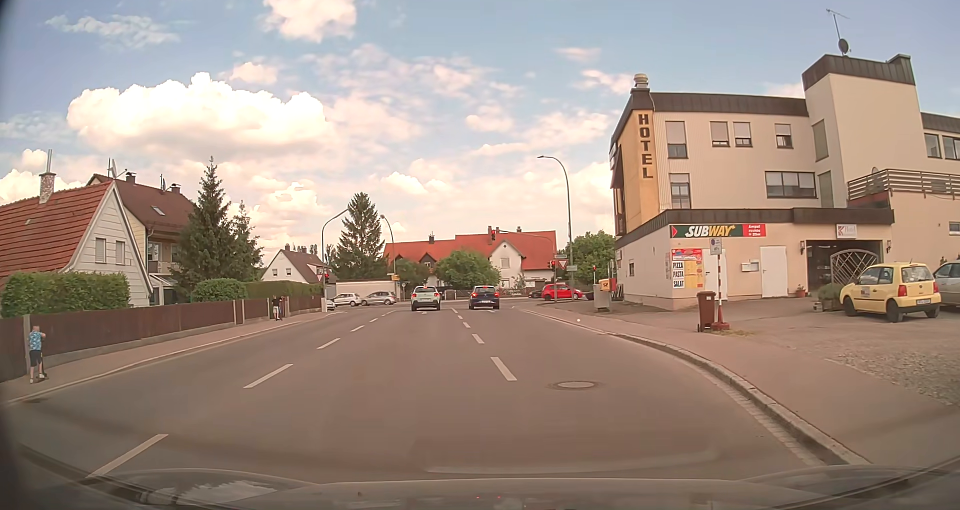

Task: Follow the waypoints while adhering to traffic rules and regulations

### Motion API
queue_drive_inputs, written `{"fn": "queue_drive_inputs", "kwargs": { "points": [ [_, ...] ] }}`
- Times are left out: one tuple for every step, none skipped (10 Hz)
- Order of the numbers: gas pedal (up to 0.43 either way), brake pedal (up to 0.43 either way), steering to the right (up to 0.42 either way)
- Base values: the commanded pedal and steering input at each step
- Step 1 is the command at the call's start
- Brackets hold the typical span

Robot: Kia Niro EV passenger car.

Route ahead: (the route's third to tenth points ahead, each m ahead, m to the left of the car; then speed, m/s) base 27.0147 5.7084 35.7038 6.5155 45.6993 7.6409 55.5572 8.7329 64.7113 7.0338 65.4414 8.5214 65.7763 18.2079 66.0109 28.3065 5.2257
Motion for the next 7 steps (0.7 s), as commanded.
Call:
{"fn": "queue_drive_inputs", "kwargs": {
  "points": [
    [0.0, 0.122, 0.031],
    [0.0, 0.116, 0.024],
    [0.0, 0.091, 0.024],
    [0.0, 0.085, 0.024],
    [0.0, 0.091, 0.024],
    [0.0, 0.061, 0.024],
    [0.0, 0.024, 0.024]
  ]
}}
